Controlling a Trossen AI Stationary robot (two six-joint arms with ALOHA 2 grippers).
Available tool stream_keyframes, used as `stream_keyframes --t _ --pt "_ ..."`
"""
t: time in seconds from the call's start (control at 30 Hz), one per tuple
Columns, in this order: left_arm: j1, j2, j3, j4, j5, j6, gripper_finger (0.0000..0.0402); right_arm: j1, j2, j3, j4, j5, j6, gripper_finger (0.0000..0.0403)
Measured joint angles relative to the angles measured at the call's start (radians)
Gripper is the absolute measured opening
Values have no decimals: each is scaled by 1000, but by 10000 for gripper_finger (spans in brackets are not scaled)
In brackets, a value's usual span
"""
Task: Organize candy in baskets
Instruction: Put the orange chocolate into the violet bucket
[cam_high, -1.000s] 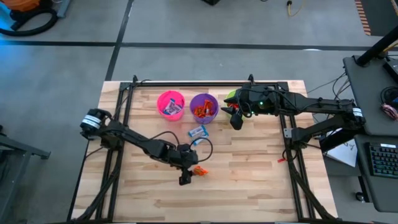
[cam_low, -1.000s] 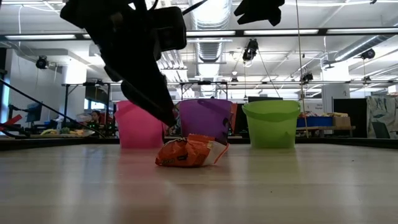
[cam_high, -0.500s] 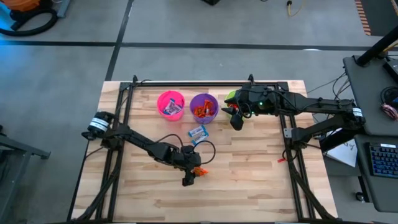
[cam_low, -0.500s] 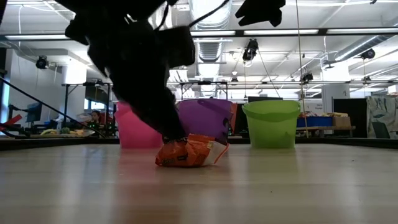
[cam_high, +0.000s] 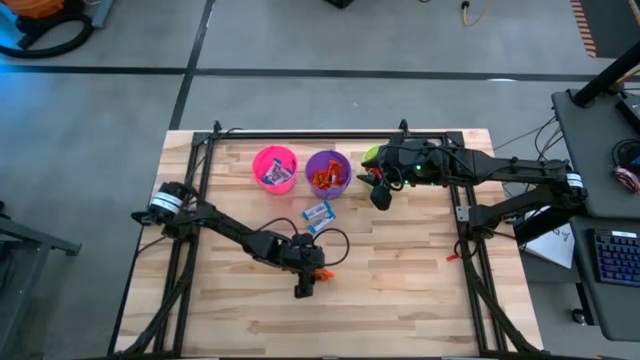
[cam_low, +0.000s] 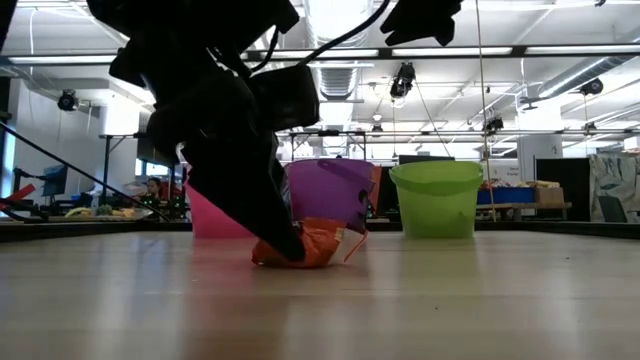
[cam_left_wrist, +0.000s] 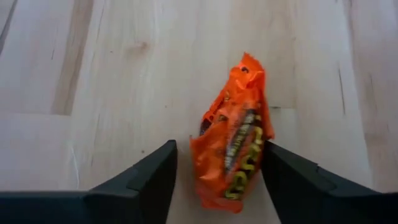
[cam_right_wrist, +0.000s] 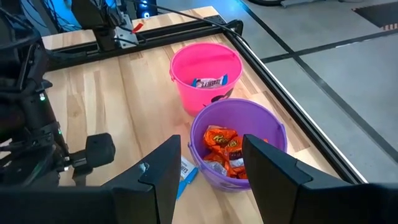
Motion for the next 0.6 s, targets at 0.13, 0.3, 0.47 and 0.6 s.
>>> stream_keyframes --t 0.13,0.3,0.47,0.6 --pt "0 -15 0 -3 3 -2 164 0 0 0 -8 0 0 164" --pt "0 -52 0 -34 48 -5 106 0 0 0 -8 0 0 164" --pt "-1 -134 4 -139 59 -9 67 0 0 0 -7 1 -16 164" --pt "6 -226 33 -247 51 -9 51 0 0 0 -7 3 -26 164"
